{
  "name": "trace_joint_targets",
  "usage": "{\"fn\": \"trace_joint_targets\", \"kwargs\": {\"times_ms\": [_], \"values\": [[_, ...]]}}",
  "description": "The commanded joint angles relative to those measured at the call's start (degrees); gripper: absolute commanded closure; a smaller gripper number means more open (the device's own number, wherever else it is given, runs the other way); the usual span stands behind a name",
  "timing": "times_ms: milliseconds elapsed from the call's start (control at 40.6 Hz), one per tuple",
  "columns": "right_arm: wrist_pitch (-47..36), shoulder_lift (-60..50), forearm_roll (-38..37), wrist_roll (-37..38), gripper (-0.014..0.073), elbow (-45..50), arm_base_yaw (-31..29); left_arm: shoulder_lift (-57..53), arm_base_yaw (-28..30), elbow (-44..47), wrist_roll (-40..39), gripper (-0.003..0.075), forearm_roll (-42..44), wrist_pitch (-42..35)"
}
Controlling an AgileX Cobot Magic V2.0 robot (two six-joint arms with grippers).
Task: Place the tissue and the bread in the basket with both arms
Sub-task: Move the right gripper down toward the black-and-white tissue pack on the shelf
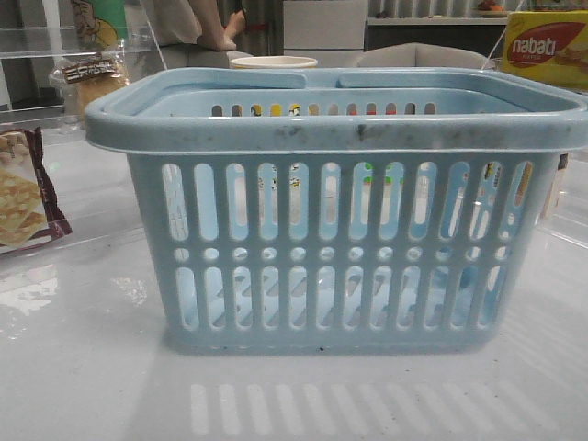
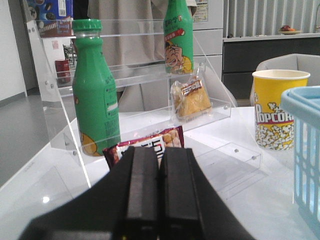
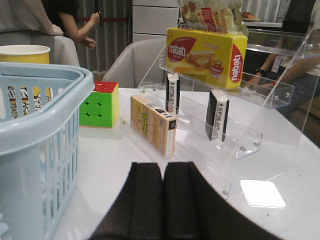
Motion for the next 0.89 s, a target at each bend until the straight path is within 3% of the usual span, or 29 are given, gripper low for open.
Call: {"fn": "trace_joint_targets", "kwargs": {"times_ms": [0, 444, 690, 863], "values": [[-1.6, -0.8, -0.3, -0.2, 0.0538, -7.6, -0.2, -0.7, -0.2, -7.0, -0.5, 0.063, -0.1, -2.2], [23.8, 16.9, -0.3, -0.3, 0.0538, -35.9, -0.2, 17.9, -0.2, -39.6, -0.5, 0.0629, -0.5, 26.7], [32.6, 26.3, -0.3, -0.3, 0.0538, -38.2, -0.2, 27.4, -0.2, -42.2, -0.5, 0.0629, -0.5, 35.6], [35.6, 31.1, -0.3, -0.3, 0.0538, -38.2, -0.2, 31.3, -0.2, -40.8, -0.5, 0.0629, -2.3, 36.6]]}}
